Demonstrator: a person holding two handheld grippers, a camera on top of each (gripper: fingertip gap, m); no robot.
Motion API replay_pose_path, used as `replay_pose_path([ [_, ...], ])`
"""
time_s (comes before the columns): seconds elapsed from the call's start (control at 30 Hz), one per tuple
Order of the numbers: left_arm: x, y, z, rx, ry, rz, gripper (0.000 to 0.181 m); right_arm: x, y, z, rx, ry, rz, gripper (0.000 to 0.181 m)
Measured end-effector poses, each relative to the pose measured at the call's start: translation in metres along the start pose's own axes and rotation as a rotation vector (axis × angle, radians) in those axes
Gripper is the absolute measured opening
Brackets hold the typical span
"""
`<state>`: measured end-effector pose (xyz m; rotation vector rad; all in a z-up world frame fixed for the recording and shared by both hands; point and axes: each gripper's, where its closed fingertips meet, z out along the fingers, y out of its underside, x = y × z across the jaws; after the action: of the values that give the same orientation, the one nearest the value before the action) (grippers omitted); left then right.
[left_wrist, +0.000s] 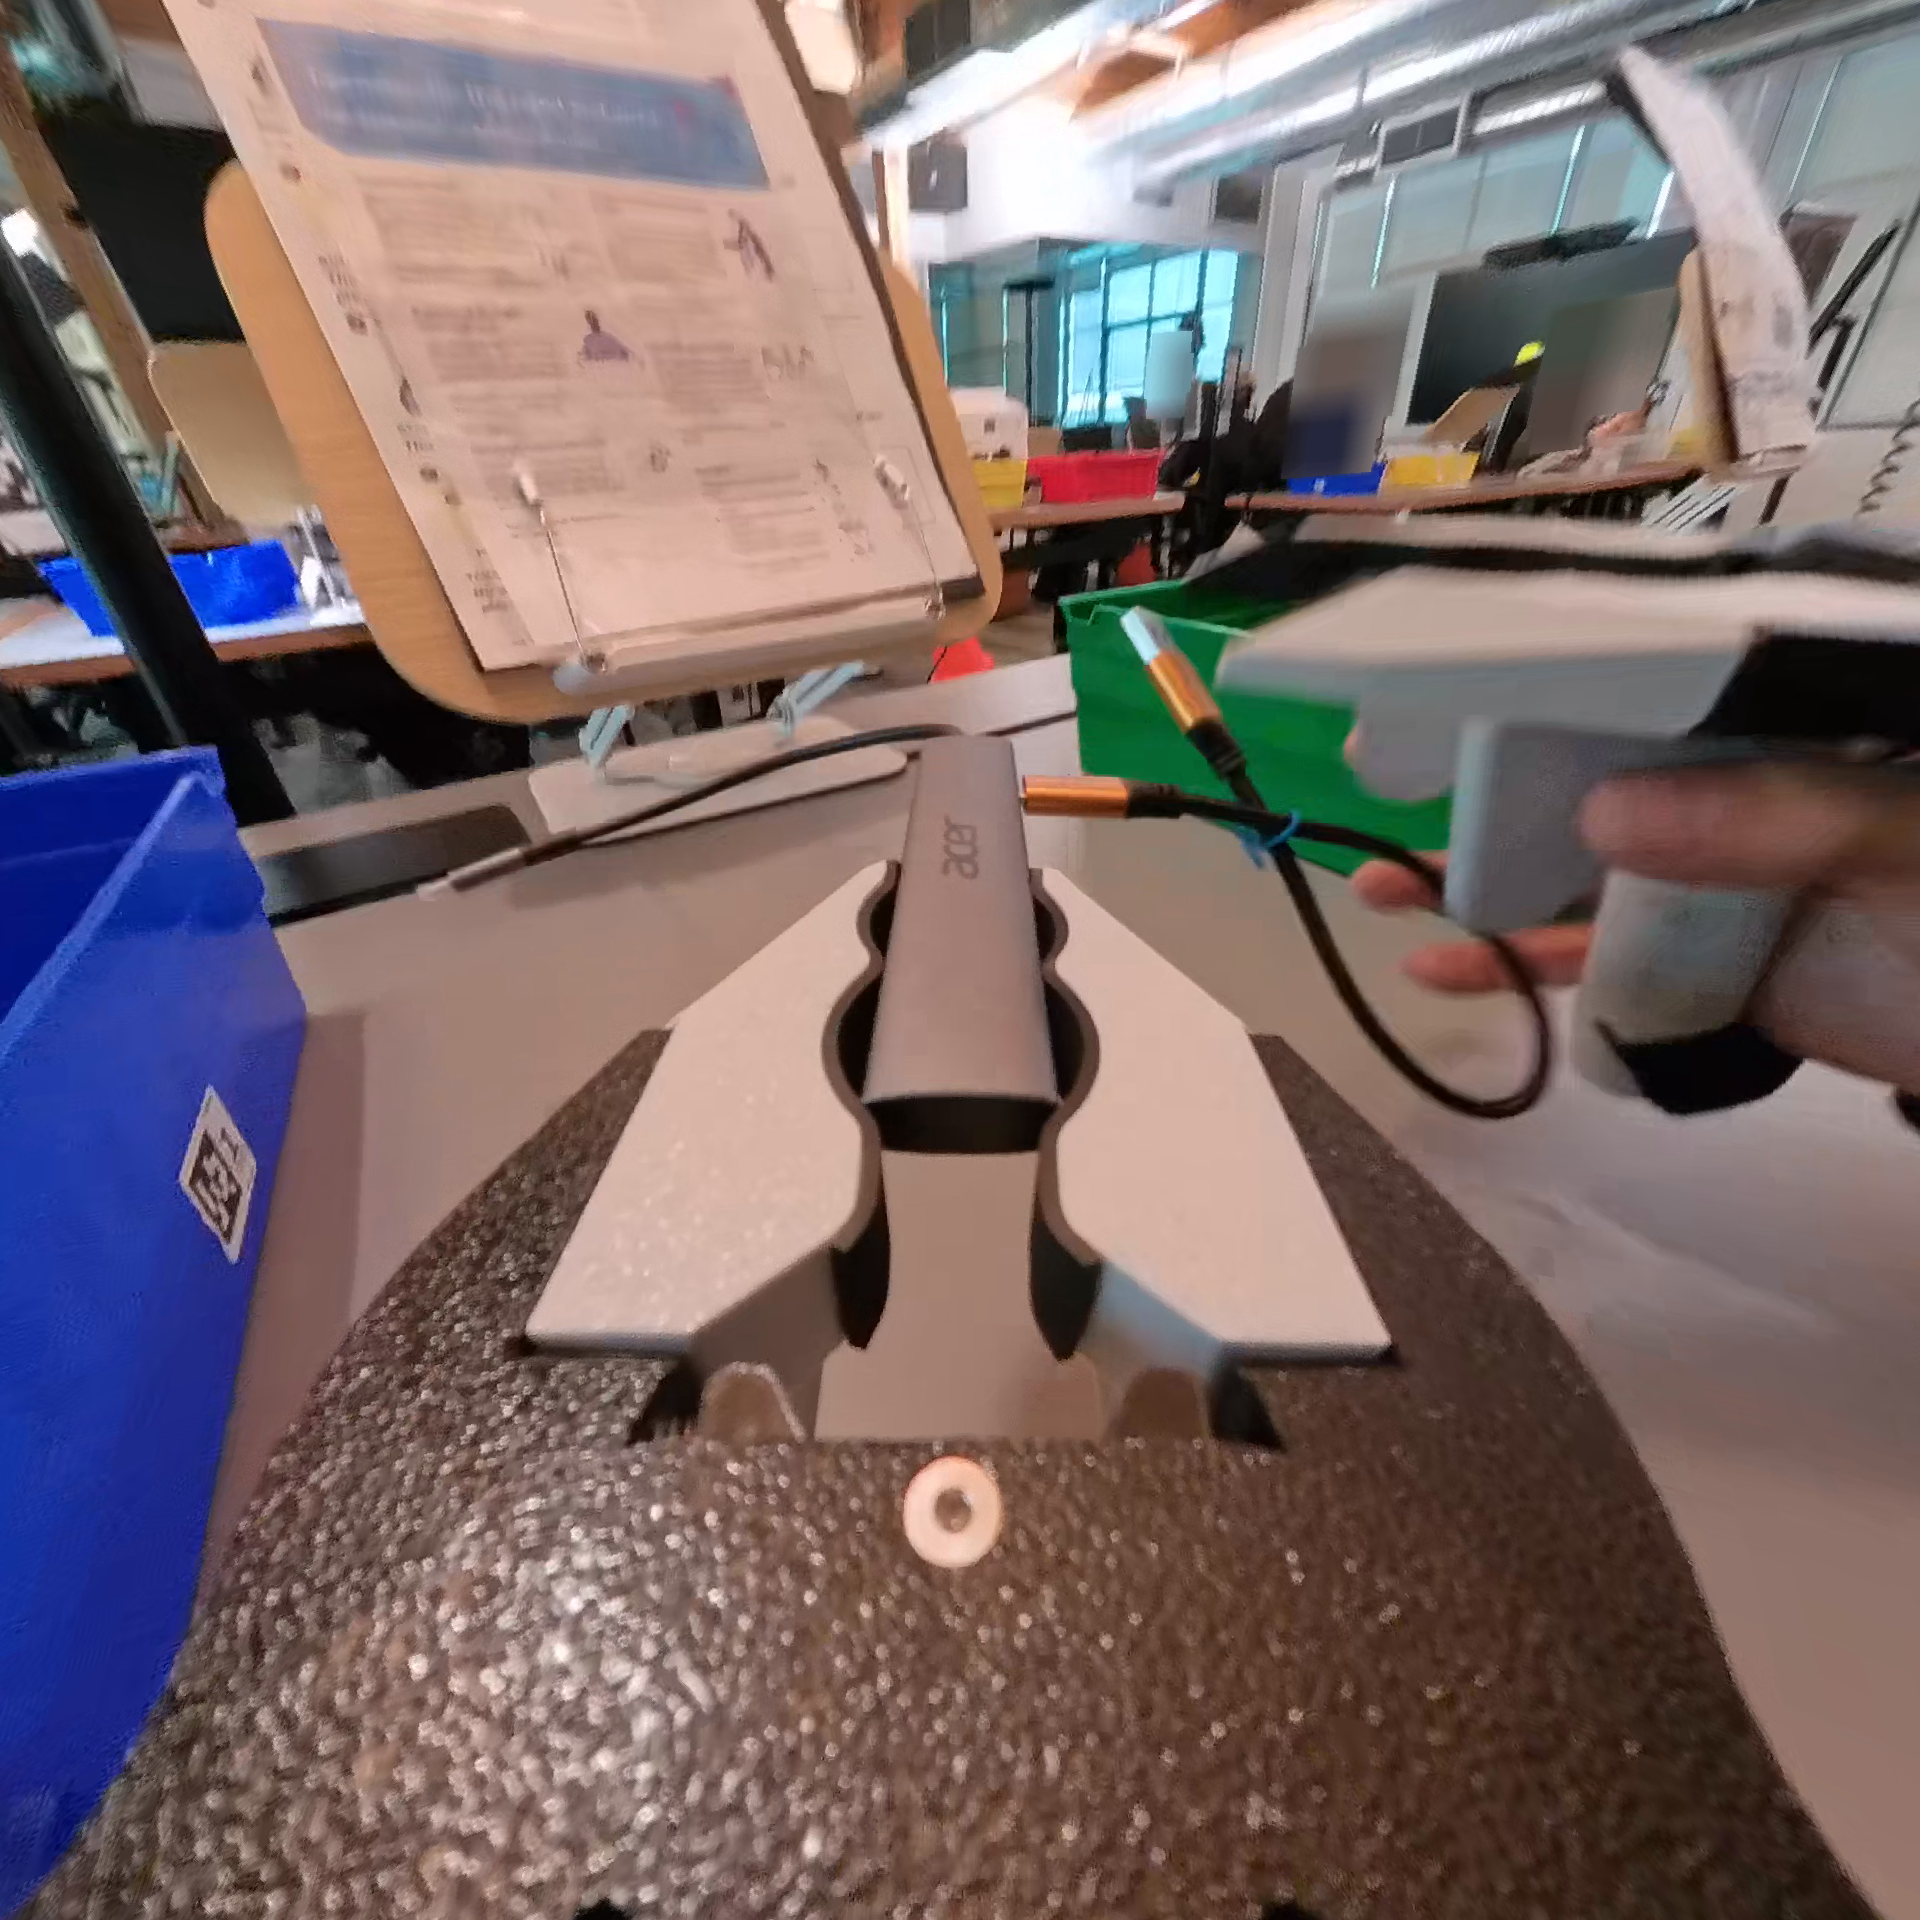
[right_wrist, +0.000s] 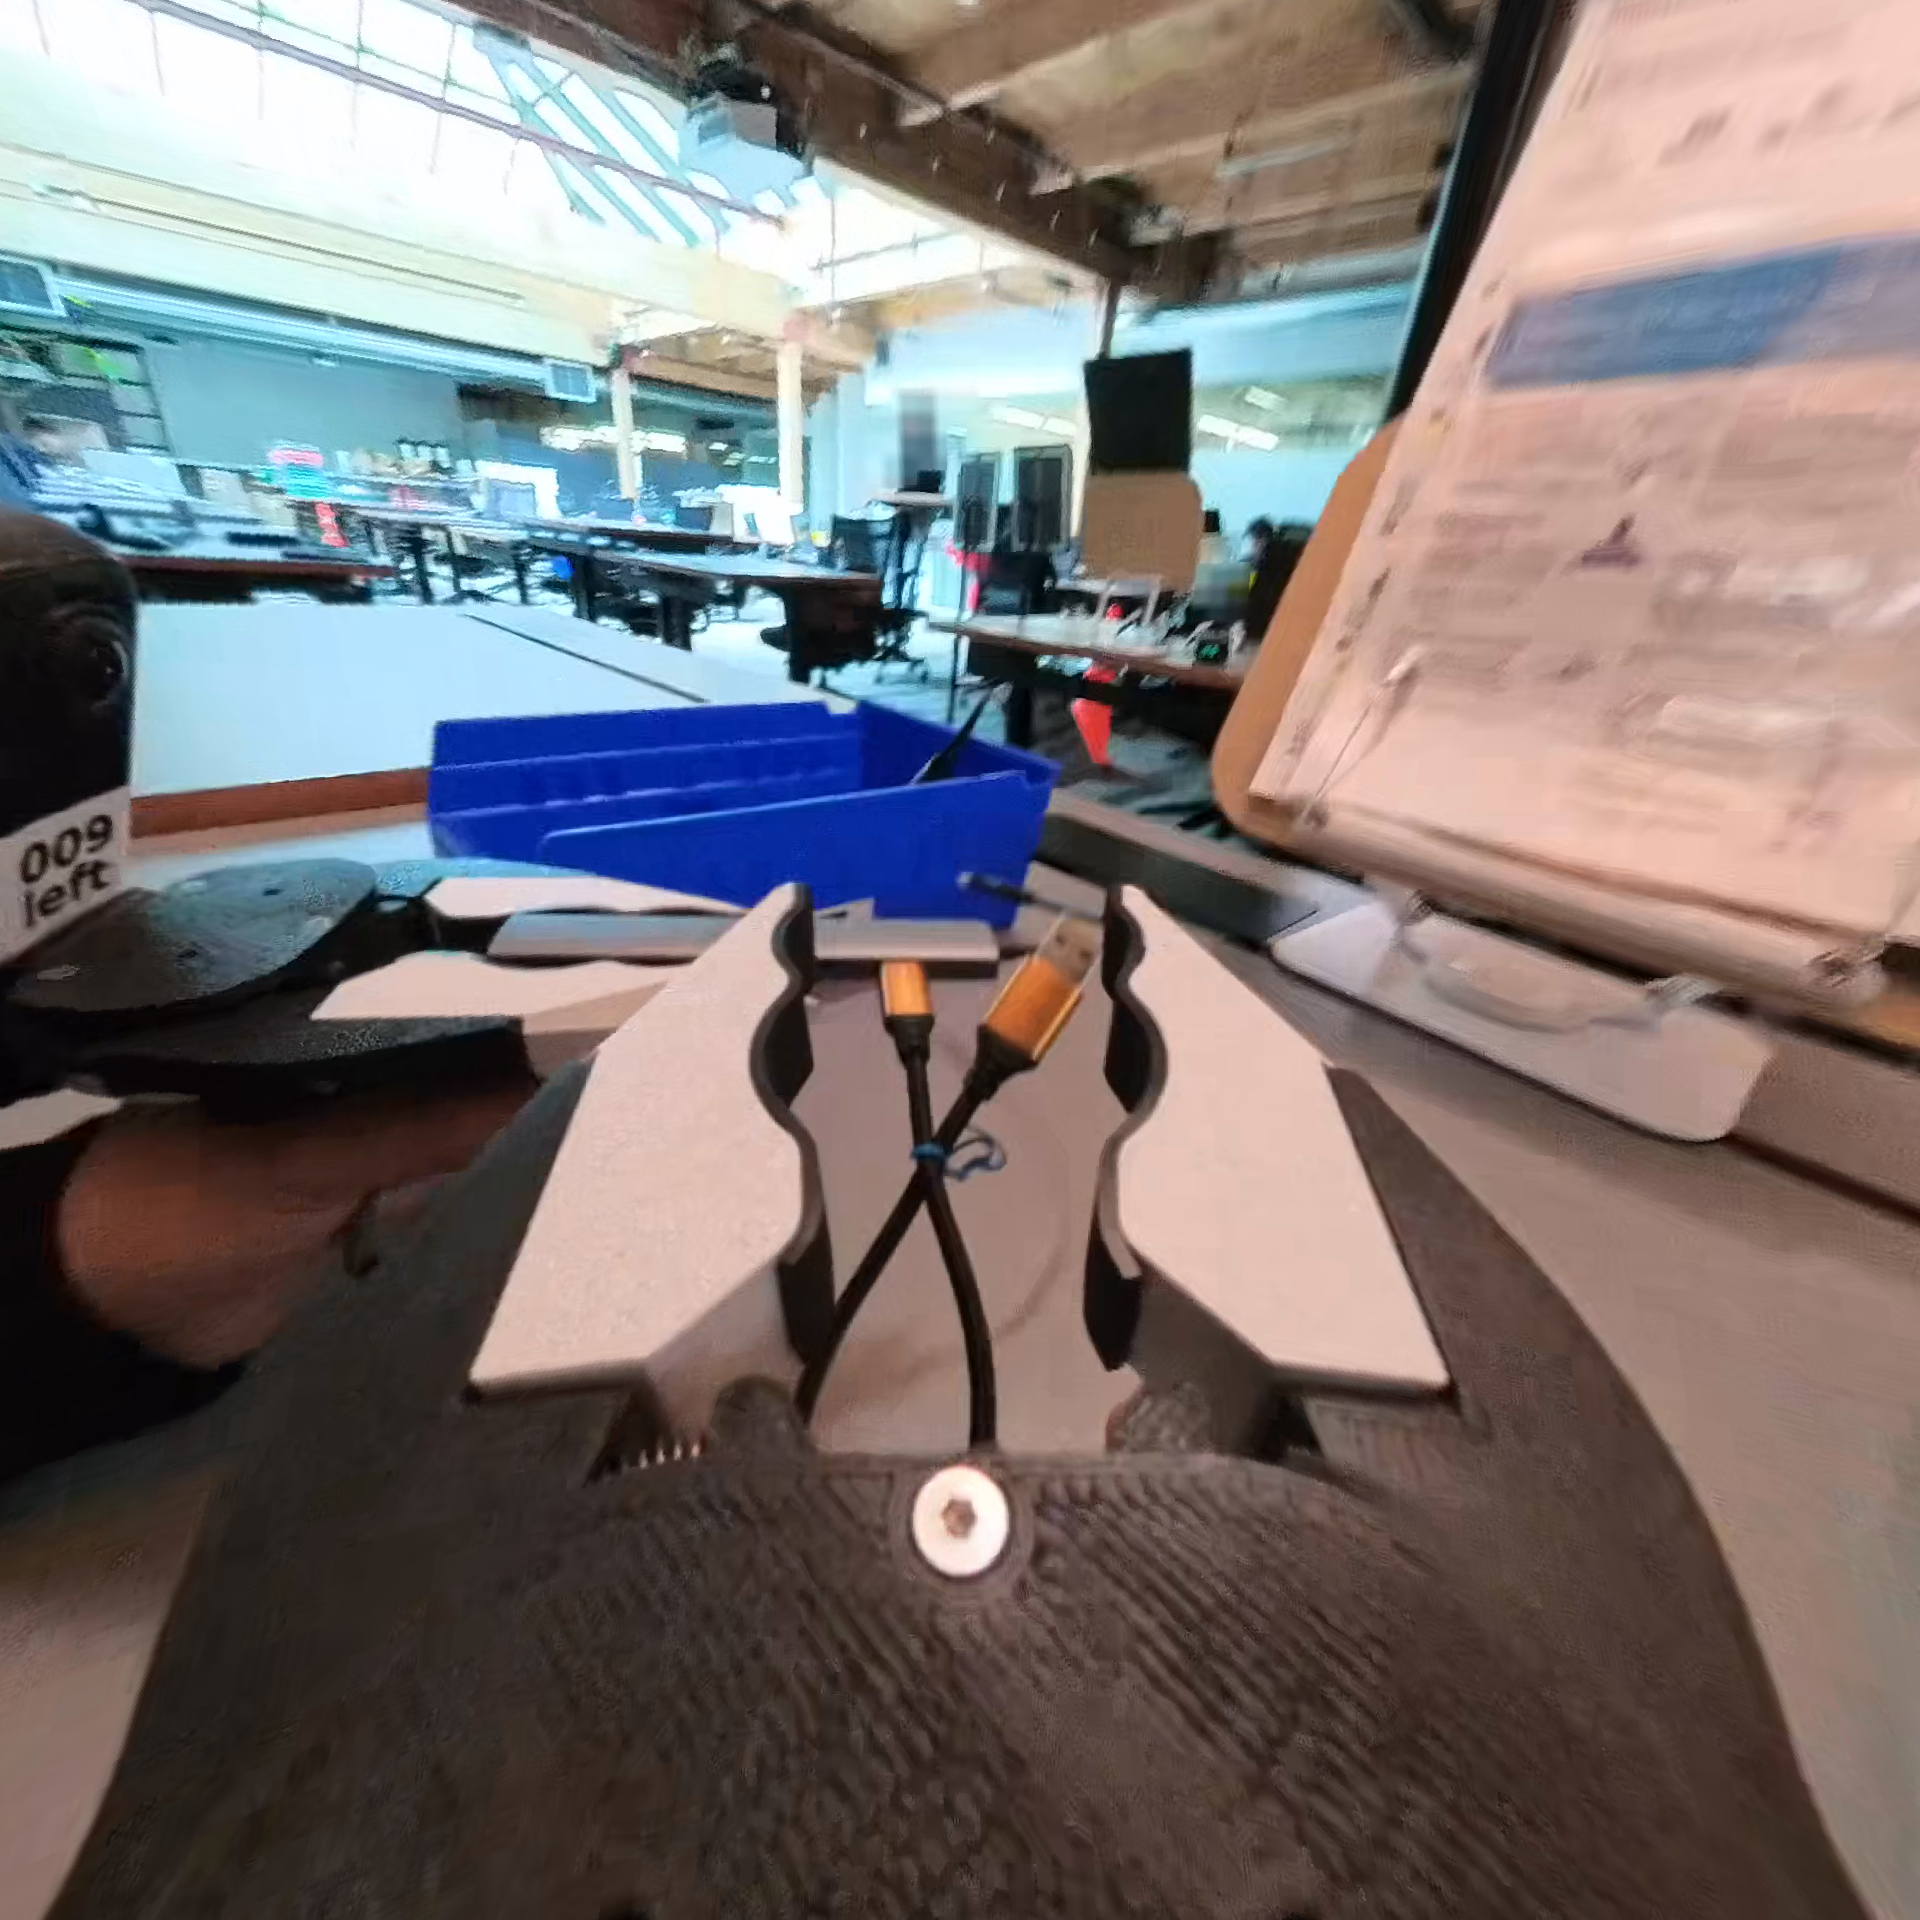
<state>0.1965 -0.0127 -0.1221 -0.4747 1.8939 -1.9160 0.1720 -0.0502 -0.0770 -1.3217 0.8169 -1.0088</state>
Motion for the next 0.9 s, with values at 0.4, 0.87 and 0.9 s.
replay_pose_path([
  [0.4, 0.020, -0.008, 0.001, 0.043, 0.070, 0.093, 0.021, -0.013, 0.032, 0.009, -0.173, -0.022, -0.003, 0.031],
  [0.87, 0.021, -0.012, -0.002, 0.063, 0.101, 0.015, 0.022, -0.016, 0.028, 0.008, -0.105, -0.005, -0.004, 0.011],
  [0.9, 0.021, -0.011, -0.002, 0.057, 0.098, 0.021, 0.022, -0.016, 0.028, 0.007, -0.114, 0.005, -0.006, 0.011],
])
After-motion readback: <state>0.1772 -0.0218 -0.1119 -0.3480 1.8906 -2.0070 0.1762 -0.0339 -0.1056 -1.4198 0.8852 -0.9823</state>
